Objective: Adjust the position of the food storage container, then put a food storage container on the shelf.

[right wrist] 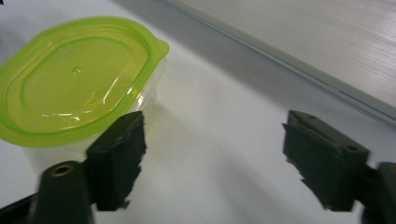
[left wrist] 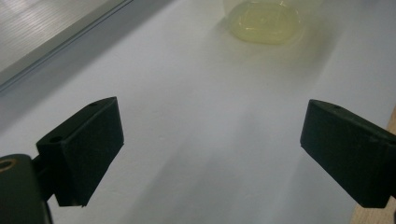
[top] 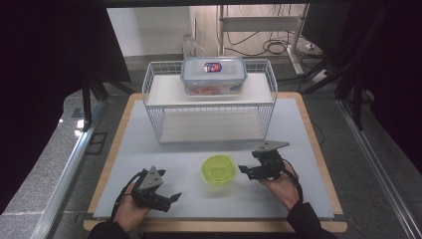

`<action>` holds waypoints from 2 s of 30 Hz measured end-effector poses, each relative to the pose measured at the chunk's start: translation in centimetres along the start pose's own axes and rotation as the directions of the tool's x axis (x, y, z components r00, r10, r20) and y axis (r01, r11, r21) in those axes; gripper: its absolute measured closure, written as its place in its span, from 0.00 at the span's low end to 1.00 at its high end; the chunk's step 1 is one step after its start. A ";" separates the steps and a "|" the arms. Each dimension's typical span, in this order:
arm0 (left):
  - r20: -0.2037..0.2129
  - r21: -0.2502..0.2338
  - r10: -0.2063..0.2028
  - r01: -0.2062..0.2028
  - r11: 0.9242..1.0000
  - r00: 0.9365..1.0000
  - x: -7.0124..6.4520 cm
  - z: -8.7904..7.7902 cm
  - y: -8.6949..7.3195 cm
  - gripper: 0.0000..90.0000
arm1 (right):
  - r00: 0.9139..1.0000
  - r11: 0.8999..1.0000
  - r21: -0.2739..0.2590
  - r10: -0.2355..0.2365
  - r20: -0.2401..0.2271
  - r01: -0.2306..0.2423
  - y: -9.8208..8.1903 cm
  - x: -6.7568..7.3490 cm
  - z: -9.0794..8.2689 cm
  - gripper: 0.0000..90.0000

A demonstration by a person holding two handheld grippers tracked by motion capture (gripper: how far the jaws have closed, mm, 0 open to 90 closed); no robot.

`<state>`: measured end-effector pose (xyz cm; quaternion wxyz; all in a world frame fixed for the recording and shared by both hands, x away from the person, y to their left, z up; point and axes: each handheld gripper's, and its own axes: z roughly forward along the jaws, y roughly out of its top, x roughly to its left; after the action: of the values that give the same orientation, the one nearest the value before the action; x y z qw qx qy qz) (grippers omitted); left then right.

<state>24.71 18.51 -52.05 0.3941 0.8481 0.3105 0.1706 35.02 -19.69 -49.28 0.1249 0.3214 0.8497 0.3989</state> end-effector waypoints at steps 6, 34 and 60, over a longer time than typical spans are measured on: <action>0.001 0.005 0.003 -0.003 1.000 1.000 0.0 0.1 0.0 0.07 | 1.000 1.000 -0.008 0.027 0.009 -0.027 -0.3 -0.3 0.1 0.07; 0.001 0.023 0.019 -0.019 1.000 1.000 -0.2 0.5 0.0 0.07 | 0.993 0.995 0.059 0.081 -0.085 -0.076 2.7 1.1 0.0 0.24; 0.004 0.041 0.044 -0.044 0.998 0.999 -0.6 0.7 0.0 0.07 | 0.870 0.942 0.177 0.331 -0.364 -0.284 2.9 -1.1 3.7 0.81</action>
<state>24.65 17.77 -52.51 0.3732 0.8628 0.2945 0.1717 38.90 -16.79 -49.56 -0.1306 0.3737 0.8173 0.4187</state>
